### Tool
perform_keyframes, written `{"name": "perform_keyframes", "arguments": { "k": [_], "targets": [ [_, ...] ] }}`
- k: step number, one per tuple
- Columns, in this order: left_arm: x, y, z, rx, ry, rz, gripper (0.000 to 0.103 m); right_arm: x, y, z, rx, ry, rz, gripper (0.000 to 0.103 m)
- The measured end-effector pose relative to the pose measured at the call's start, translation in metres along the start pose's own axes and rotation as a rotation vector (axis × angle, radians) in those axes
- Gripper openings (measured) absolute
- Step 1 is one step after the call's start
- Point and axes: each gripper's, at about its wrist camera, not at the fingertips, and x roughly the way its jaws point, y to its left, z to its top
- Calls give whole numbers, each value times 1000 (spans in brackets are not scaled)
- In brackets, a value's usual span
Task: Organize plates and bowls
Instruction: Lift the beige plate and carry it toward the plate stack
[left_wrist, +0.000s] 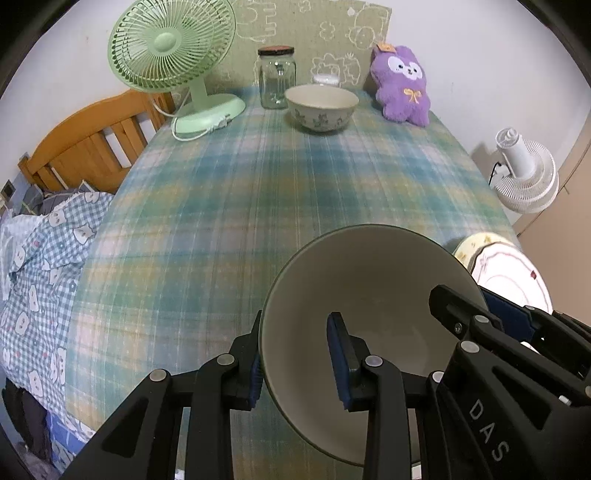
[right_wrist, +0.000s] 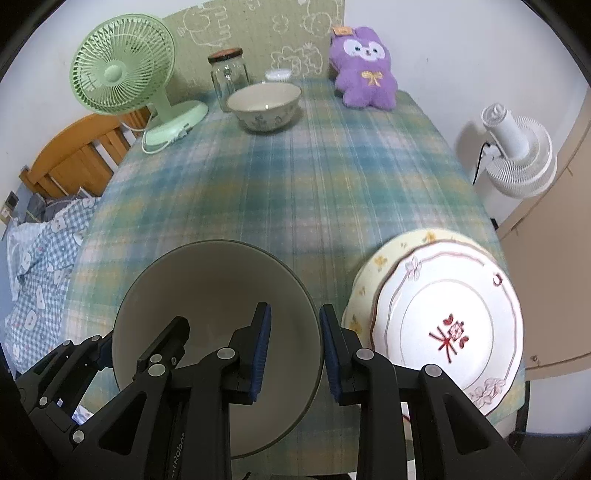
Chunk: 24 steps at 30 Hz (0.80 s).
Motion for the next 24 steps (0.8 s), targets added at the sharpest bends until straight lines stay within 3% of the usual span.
{"name": "perform_keyframes", "arguments": {
  "k": [5,24],
  "targets": [
    [4,-1,-6,7,17,34,30,9,-2,-6,15,29,34,31],
    [18,0,-12,-15,18,38,30,26,-3,-9,4,29,18,30]
  ]
}}
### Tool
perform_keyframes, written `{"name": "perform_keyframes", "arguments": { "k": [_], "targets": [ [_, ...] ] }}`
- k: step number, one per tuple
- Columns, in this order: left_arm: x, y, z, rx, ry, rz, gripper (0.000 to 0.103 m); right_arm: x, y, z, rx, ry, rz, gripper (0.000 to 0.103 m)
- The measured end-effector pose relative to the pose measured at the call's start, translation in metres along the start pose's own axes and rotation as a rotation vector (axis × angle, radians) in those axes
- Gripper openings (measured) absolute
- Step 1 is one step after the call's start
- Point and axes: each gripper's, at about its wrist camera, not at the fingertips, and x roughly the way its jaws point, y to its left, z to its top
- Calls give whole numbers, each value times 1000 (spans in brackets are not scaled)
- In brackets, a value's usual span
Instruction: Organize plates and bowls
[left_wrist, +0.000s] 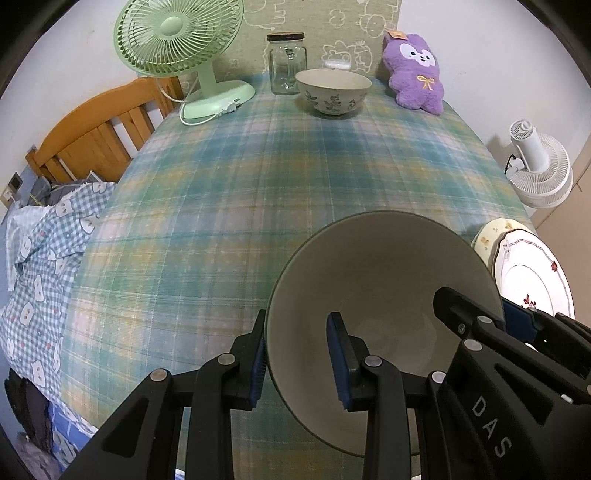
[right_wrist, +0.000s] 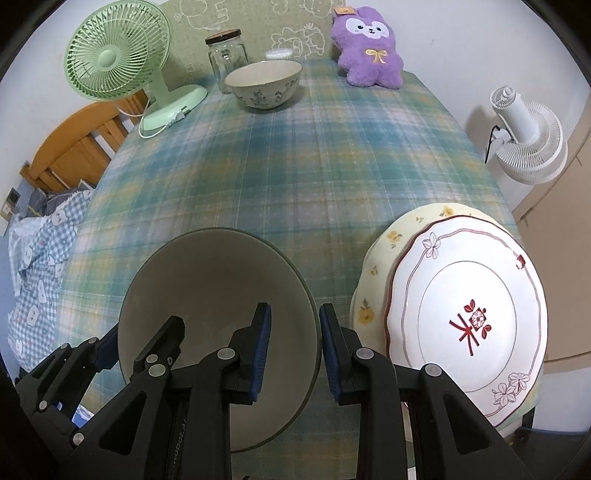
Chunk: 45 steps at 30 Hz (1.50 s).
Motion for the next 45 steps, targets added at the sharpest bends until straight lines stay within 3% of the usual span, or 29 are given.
{"name": "perform_keyframes", "arguments": {
  "k": [4,7,8,9,10,12,15,32,45],
  "targets": [
    [-2,0,0,9,-12,0,35,-2,-1,1,-1,-1,9,31],
    [-8,-3,2,30,-25,-12,46,-8,-1,3,-12,-1,17,32],
    [-11,-3,4,36,-29,-11,54,-12,-1,5,-21,-8,14,32],
    [-15,-3,6,41,-37,-12,62,-16,0,6,-28,-14,11,38],
    [-19,-3,9,46,-49,-20,65,-20,1,8,-32,-24,14,51],
    [-28,-2,15,53,-72,-30,70,-34,3,12,-28,-61,6,64],
    [-40,1,29,67,-94,-33,75,-52,9,23,-36,-105,-16,67],
    [-87,23,122,107,-275,-77,80,-113,34,106,41,-319,-95,72],
    [-38,4,196,37,-287,-20,79,-58,14,202,-30,-325,-50,72]
  ]
}}
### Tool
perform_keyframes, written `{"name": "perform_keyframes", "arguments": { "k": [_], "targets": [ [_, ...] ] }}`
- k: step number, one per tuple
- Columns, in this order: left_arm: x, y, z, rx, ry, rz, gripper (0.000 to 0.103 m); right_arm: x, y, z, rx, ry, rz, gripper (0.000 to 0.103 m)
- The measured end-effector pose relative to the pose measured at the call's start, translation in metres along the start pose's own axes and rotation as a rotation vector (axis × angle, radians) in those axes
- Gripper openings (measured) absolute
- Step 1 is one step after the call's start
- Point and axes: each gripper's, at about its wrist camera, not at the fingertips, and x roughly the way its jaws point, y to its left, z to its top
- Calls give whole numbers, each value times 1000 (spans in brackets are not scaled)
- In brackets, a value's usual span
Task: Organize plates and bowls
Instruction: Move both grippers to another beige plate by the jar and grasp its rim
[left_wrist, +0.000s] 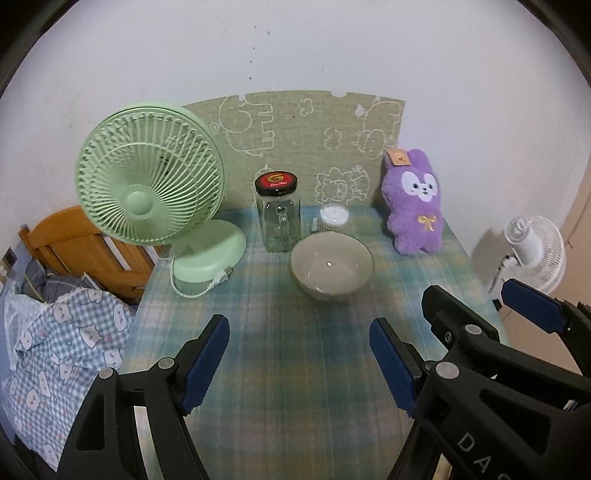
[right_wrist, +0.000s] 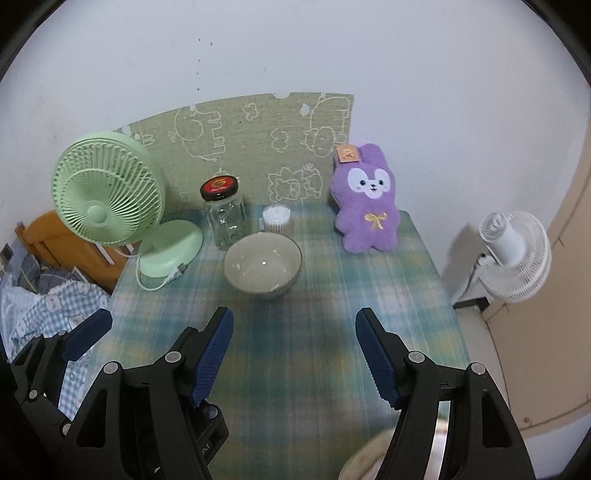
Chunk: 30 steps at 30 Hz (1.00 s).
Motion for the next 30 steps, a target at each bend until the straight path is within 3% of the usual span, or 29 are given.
{"name": "perform_keyframes", "arguments": {
  "k": [6,14,23,27,30],
  "targets": [
    [41,-13,18,-14,-25,46,72,50,-12,24,-1,-29,-11,72],
    [102,-20,33,-28,-12,70,72,118,-20,42,-14,-11,20,72],
    [162,-14,40,-49,30,113,56,178,-13,48,-34,16,42,71],
    [184,-13,41,-45,60,128,49,204,-12,48,-23,59,62,57],
    [197,-12,39,-52,81,121,45,215,-12,48,-23,73,66,53]
  ]
}}
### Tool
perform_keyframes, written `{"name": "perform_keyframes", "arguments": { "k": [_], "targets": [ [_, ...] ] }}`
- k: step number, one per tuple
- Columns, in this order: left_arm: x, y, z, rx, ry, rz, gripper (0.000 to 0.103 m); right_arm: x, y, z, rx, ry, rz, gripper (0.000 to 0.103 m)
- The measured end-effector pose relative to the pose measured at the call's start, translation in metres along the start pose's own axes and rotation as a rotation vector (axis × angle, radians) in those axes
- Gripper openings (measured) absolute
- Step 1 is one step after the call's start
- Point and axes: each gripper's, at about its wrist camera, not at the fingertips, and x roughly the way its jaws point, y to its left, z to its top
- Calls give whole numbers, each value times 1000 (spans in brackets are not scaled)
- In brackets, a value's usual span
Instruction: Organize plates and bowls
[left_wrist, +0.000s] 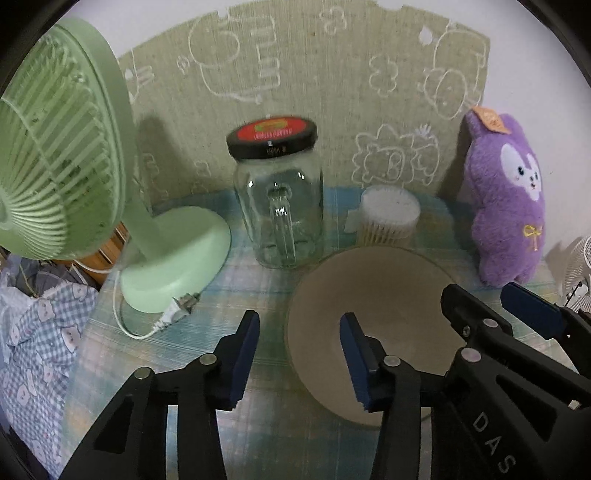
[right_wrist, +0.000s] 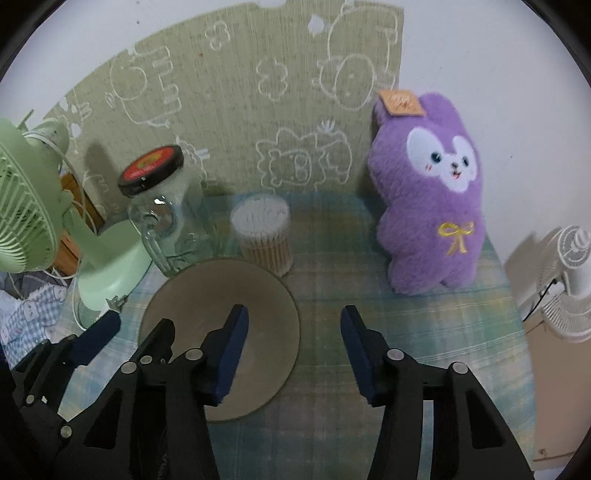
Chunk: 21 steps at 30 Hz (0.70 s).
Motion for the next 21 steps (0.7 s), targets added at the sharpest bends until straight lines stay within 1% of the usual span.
{"name": "perform_keyframes", "arguments": {
  "k": [2,3,6,8,9,12,13,14,21],
  "targets": [
    [6,-2,-1,5,6,-2,42,7,-1,-1,5,12,7,49],
    [10,-2,-1,8,11,-1,41,11,-2,-2,11,19,9,45],
    [18,-4,-3,9,27,-4,36,19,-5,-4,27,31,15,43],
    [22,-5,-4,9,34,-6,33,24,-6,-4,30,39,17,38],
    [24,-5,-4,12,35,-4,31,26,-6,-5,31,43,20,33],
    [27,-6,-4,16,35,6,27,30,-7,-6,38,49,28,30],
    [27,-5,-4,16,34,10,26,31,-7,-6,40,49,35,24],
    [28,-5,-3,15,33,9,25,32,-6,-5,40,50,39,23],
    [30,-3,-3,13,39,7,19,34,-4,-4,40,50,34,22]
  ]
}}
